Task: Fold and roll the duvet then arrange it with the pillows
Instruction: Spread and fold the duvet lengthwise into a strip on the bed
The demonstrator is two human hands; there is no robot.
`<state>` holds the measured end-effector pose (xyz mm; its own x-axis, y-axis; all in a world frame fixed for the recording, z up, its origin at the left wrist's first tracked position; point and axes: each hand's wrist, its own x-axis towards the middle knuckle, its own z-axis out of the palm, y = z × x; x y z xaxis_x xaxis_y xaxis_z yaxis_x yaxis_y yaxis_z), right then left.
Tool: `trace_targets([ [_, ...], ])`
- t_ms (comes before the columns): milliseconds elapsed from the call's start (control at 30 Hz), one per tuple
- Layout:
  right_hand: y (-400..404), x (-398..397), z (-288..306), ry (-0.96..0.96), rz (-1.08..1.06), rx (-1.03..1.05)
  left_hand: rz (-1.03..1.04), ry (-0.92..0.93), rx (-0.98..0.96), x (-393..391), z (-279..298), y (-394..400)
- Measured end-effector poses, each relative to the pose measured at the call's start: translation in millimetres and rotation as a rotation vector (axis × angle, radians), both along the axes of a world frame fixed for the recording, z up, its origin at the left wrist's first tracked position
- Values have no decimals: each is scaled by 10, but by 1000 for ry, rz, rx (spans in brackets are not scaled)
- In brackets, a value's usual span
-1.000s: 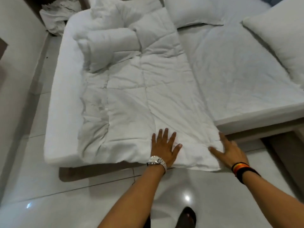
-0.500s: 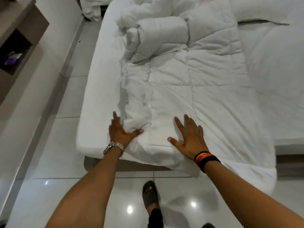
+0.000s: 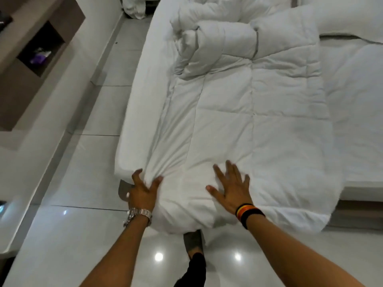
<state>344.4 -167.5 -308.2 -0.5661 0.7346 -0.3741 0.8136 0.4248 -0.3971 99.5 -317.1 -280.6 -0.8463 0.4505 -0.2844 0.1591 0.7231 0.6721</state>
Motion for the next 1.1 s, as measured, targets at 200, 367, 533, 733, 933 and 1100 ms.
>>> trace_targets([
  [200, -163, 144, -2, -11, -29, -54, -43, -202, -157, -8, -402, -184],
  [367, 542, -484, 79, 118, -109, 75, -85, -85, 7, -487, -309, 827],
  [533, 1263, -1347, -162, 72, -160, 186, -192, -126, -1, -1081, -432, 2211],
  [733, 1550, -1798, -565, -81, -248, 185, -256, -140, -47, -1250, -602, 3300],
  [933, 1346, -2042, -462, -10, -305, 176, -208, -102, 64, -1663, -577, 3140],
  [1100, 725, -2310, -485, -57, -253, 150, -189, -109, -97, -2003, -556, 2409],
])
